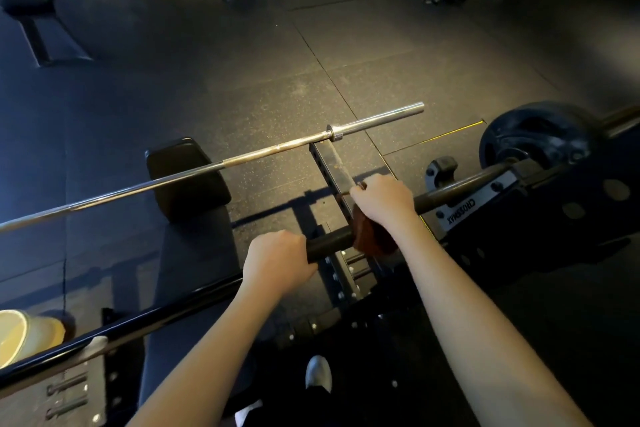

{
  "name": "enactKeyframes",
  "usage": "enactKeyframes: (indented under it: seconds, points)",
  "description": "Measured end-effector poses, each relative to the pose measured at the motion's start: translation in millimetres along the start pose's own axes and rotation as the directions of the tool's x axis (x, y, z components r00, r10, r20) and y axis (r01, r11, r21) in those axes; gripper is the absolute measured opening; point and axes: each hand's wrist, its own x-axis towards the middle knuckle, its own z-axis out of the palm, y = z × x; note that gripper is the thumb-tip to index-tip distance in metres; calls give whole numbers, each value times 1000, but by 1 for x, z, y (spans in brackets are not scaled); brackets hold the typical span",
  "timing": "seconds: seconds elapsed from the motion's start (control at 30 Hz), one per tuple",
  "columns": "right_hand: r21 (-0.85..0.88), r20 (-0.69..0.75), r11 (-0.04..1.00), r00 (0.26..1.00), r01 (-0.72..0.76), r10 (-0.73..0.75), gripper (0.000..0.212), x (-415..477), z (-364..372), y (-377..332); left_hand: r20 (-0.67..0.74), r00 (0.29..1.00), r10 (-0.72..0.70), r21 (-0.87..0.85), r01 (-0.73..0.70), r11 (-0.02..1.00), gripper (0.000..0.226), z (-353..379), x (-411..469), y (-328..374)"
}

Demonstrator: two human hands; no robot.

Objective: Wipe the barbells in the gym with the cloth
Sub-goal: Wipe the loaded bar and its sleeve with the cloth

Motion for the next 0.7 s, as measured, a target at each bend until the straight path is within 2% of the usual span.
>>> enactKeyframes:
  seconds: [0.03,0.07,0.13,0.2,0.23,0.27,0.33,0.37,0.4,0.47,0.53,0.6,0.67,0.7]
  points:
    - [16,22,1000,1000,-5,5,35,-1,3,-3,8,1000,3,-3,-3,1000,23,-1,-1,0]
    - [72,-13,997,1000,26,-25,31,-9,12,-6,11,1000,6,-2,-6,1000,23,-1,-1,0]
    - [150,-227,967,959,206,-169,23,-50,34,-9,16,1000,11,-2,-11,1000,23,-2,-1,0]
    - [54,-379,942,880,330,-287,28,-78,49,-8,18,1000,14,-2,-14,1000,22,-2,0,0]
    - [-4,-399,940,861,342,-315,29,-74,49,-8,23,1000,14,1,-14,1000,22,-2,0,1]
    - [-35,-364,949,880,313,-304,27,-60,42,-11,28,1000,9,6,-9,1000,22,-3,0,2]
    - [-49,-148,979,968,200,-205,25,-26,25,-23,31,1000,-1,12,1,1000,23,-4,1,2]
    - [-28,-49,987,986,160,-162,26,-14,19,-27,36,999,-1,9,1,1000,23,-5,1,1]
    - [-10,-19,990,990,138,-138,28,-7,18,-27,43,999,2,8,-3,1000,24,-5,1,1]
    - [33,-103,988,984,150,-146,26,-16,24,-22,57,998,10,14,-11,1000,24,-5,0,1]
    - [79,-299,961,926,264,-230,20,-48,40,-10,53,998,15,24,-16,1000,25,-6,-1,3]
    - [66,-419,929,855,363,-305,26,-70,53,1,44,999,20,35,-21,999,25,-6,-1,3]
    - [-11,-451,935,833,354,-321,25,-62,51,2,51,998,21,40,-23,999,25,-7,-1,3]
    - [-30,-401,950,867,310,-296,24,-50,45,-4,55,998,17,39,-19,999,25,-7,0,3]
